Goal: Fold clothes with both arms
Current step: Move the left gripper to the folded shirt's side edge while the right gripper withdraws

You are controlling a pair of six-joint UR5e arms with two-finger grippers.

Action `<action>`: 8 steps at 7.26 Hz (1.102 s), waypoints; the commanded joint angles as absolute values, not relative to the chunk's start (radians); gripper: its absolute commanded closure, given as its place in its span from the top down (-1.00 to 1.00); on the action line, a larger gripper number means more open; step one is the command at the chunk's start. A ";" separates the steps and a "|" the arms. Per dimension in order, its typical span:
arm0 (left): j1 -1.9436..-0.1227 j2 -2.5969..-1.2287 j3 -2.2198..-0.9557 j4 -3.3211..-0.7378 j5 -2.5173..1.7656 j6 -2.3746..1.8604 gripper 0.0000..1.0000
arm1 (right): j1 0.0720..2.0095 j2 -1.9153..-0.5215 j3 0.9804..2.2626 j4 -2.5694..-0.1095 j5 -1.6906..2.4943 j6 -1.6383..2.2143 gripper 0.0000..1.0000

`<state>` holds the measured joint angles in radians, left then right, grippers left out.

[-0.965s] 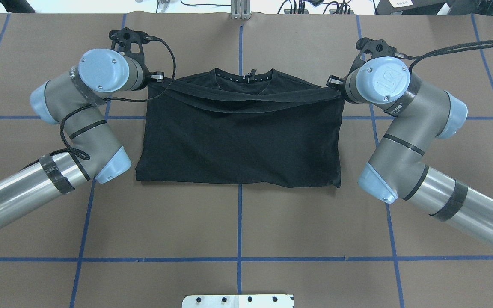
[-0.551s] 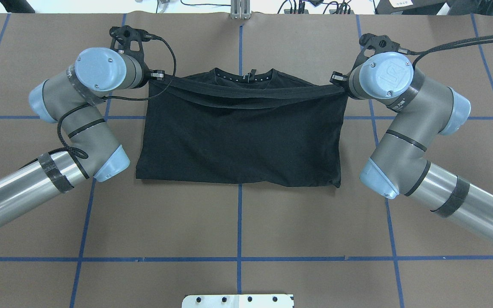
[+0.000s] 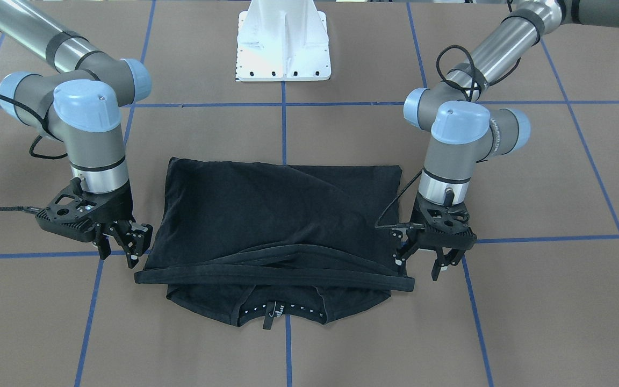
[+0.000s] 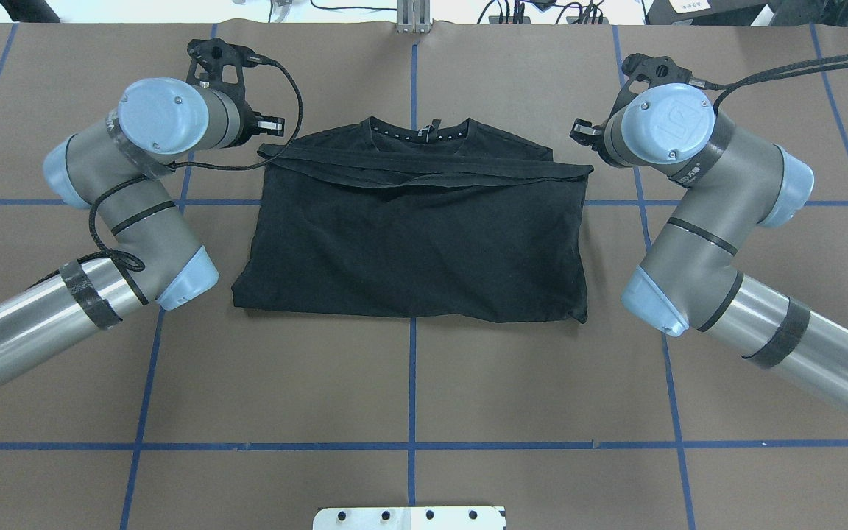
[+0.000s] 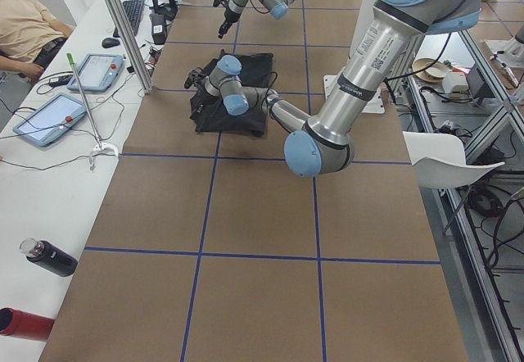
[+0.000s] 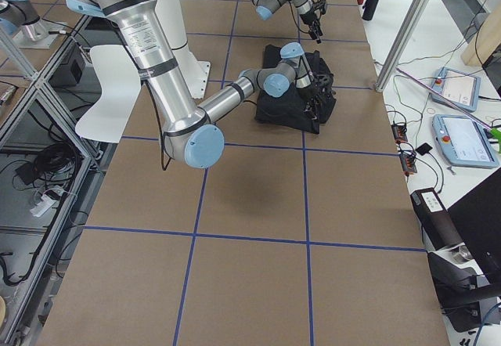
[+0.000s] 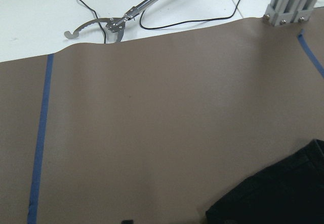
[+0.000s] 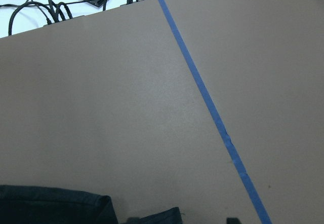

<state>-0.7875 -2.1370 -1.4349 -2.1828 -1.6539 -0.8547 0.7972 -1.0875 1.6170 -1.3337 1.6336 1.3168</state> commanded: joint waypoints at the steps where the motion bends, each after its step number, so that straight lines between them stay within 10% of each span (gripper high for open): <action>1: -0.793 -1.967 -1.677 -2.183 -1.781 -0.831 1.00 | 0.816 -1.095 1.650 -1.325 1.706 1.279 1.00; 8: -0.520 -1.755 -1.764 -2.303 -1.712 -1.083 0.93 | 0.813 -1.109 1.697 -1.324 1.707 1.279 1.00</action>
<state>-0.5670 -1.7673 -1.7709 -2.2812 -1.7294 -1.0312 0.8137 -1.1090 1.6969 -1.3239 1.7073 1.2793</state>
